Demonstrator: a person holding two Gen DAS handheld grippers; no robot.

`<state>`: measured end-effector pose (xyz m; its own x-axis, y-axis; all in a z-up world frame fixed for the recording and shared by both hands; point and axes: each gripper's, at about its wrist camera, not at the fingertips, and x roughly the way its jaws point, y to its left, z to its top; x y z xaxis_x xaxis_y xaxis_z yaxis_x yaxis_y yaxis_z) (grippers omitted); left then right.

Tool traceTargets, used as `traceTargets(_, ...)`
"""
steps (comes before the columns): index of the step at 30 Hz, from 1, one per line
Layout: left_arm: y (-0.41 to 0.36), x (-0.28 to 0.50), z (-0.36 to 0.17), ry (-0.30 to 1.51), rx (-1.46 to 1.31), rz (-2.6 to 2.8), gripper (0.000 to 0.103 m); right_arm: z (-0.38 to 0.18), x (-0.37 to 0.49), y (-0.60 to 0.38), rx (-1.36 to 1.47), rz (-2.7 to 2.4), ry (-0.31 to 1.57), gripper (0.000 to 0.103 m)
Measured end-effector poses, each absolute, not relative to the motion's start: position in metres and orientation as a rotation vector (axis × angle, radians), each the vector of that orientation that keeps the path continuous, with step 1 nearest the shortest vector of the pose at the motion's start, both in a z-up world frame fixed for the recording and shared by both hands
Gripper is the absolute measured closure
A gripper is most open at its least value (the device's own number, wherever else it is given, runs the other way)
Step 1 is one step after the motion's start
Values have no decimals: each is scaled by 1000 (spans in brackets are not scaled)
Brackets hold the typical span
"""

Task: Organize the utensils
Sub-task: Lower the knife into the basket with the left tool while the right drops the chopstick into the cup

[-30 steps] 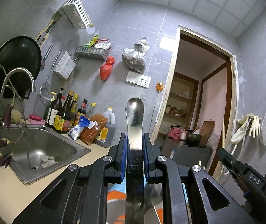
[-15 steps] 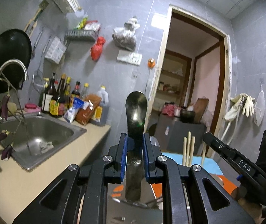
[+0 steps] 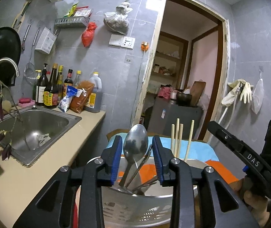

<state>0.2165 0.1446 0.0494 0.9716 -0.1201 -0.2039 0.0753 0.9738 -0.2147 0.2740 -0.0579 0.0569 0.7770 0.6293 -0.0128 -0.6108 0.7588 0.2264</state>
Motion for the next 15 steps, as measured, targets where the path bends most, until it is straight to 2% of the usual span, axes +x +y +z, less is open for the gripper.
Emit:
traceTargets(5, 140, 212, 56, 233, -199, -85, 63, 62, 269, -69, 217, 661, 87, 77)
traceTargets(9, 134, 208, 61, 240, -188, -79, 55, 66, 263, -78, 218, 651, 84, 66)
traceTargets(15, 127, 199, 68, 236, -178, -72, 30, 76, 249, -93, 231, 649, 81, 48)
